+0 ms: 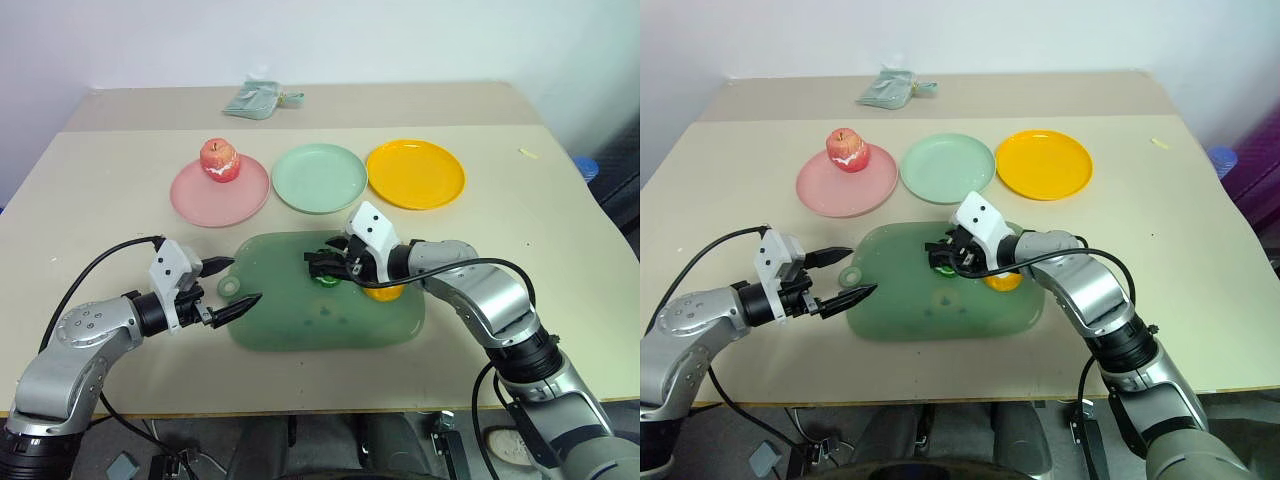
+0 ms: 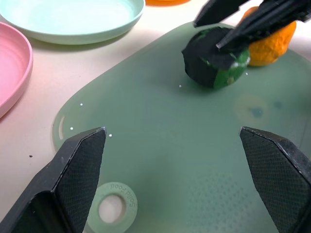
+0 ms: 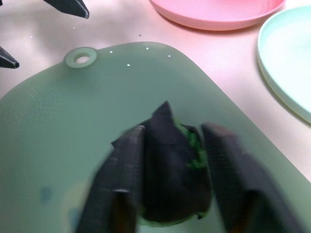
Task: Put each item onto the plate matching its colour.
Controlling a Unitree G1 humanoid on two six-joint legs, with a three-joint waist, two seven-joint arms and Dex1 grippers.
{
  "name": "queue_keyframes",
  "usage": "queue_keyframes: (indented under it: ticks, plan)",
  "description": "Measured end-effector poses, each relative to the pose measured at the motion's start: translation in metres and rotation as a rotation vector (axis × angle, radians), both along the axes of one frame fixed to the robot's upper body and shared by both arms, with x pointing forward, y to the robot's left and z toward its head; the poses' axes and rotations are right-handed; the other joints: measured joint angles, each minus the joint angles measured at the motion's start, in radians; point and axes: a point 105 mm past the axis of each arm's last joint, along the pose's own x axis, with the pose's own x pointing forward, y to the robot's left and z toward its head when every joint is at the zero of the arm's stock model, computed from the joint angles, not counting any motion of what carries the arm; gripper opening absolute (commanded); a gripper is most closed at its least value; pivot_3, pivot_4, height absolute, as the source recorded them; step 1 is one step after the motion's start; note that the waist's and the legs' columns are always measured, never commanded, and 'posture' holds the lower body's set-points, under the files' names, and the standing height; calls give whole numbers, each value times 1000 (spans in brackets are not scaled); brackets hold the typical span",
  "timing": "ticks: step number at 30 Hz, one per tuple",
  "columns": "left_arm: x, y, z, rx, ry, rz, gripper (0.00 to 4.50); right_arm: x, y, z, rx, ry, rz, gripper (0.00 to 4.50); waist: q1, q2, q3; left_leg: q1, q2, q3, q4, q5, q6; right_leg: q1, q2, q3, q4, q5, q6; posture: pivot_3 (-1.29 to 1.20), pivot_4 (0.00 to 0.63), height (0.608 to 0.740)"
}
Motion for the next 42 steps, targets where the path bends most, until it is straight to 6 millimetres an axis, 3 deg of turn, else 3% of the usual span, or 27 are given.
queue_keyframes:
  ticks: [1, 2, 7, 14, 17, 20, 23, 28, 32, 35, 38, 42]
  plan:
    - [0, 0, 0, 0, 0, -1, 4500, 0, 1, 2, 1, -5, 5, 4345, 0, 0, 0, 0, 0, 0, 0, 0, 0, 0, 0, 0, 0, 0, 0, 0, 150, 740]
    - [0, 0, -1, 0, 2, -1, 4500, 1, 2, 4, -1, -8, 17, 4435, 0, 0, 0, 0, 0, 0, 0, 0, 0, 0, 0, 0, 0, 0, 0, 0, 150, 740]
    - [-1, 0, 0, -1, -5, -6, 4500, -4, 0, 5, -65, -9, 92, 4435, 1, 0, 0, 0, 0, 0, 0, 0, 0, 0, 0, 0, 0, 0, 0, 0, 150, 740]
    - [-3, -3, -3, -8, 2, -9, 4500, 1, 0, -13, -160, -1, 113, 4435, -1, 0, 0, 0, 0, 0, 0, 0, 0, 0, 0, 0, 0, 0, 0, 0, 150, 740]
    - [-4, -2, -6, -8, 12, -6, 4500, 5, -3, -20, -184, 15, 91, 3619, 1, 0, 0, 0, 0, 0, 0, 0, 0, 0, 0, 0, 0, 0, 0, 0, 150, 740]
    - [-6, -2, -8, -7, 22, -5, 4500, 10, 5, -17, -164, 8, 86, 2200, -1, 0, 0, 0, 0, 0, 0, 0, 0, 0, 0, 0, 0, 0, 0, 0, 150, 740]
    - [-9, -5, -6, -7, 12, -17, 4500, 26, 12, 1, -99, -27, 27, 2200, -3, 1, 0, 0, 0, 0, -1, 0, 0, -1, 0, 0, 0, 0, 0, 0, 150, 740]
    - [-11, -6, -7, -21, 15, -9, 4500, 75, 15, 48, 43, -108, -158, 2200, -4, 1, 0, 0, 0, 1, -1, 0, 0, -2, 0, 0, 0, 0, -1, 0, 150, 740]
    - [-9, -8, -6, -45, 8, 6, 4500, 116, 19, 48, 88, -105, -312, 2200, -5, 1, 0, 0, -1, 1, -2, 1, -1, -3, 1, 0, 0, 1, -1, 0, 150, 740]
    - [-8, -8, -6, -48, 5, 11, 4500, 132, 17, 36, 99, -73, -379, 3096, -5, 1, 1, -1, -3, 1, -2, 1, -3, -3, 0, 1, 0, 1, -1, 0, 150, 740]
    - [-8, -7, -7, -50, 7, 29, 4500, 139, 12, 39, 123, -140, -388, 4443, -7, 1, 1, -2, -4, 1, -2, 2, -3, -4, 0, 1, 0, 1, -1, 0, 150, 740]
    - [-11, -9, -6, -50, 1, 33, 4500, 138, -6, 65, 112, -314, -353, 4443, -5, 2, 1, -2, -4, 1, -2, 1, -2, -5, 0, 1, 0, 1, -1, 0, 150, 740]
